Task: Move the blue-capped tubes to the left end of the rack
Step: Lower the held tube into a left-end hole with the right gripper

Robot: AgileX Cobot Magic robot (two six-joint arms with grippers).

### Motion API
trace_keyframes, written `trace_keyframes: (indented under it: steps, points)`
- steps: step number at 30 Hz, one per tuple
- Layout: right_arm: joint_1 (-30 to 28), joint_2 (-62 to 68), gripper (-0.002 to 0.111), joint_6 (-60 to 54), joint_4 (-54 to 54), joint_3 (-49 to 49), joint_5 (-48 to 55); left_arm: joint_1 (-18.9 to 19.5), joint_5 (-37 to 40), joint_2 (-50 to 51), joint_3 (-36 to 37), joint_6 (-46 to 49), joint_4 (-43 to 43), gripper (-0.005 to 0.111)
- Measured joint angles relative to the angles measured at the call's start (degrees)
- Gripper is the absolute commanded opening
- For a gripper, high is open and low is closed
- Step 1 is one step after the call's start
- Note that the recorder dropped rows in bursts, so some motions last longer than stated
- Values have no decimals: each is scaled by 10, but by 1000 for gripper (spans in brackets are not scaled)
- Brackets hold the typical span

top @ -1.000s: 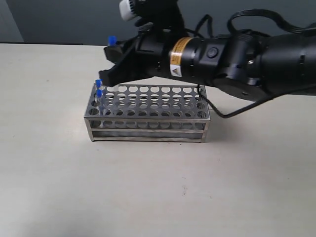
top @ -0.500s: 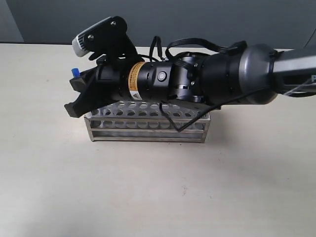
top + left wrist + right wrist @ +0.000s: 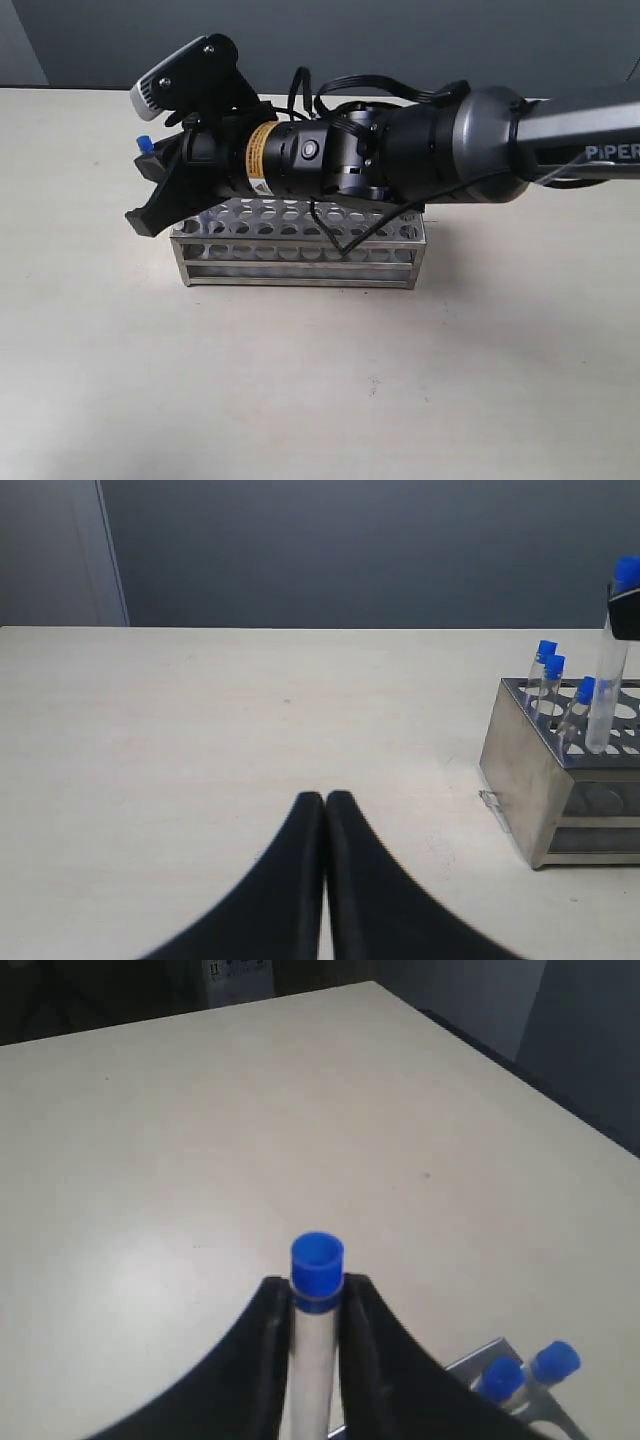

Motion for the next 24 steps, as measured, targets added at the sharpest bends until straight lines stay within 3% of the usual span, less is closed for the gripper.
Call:
trace_keyframes:
  steps: [24]
  points:
    - [-19,60,-1,-13,7,-7,-13,0,0,0,0,0,0,1]
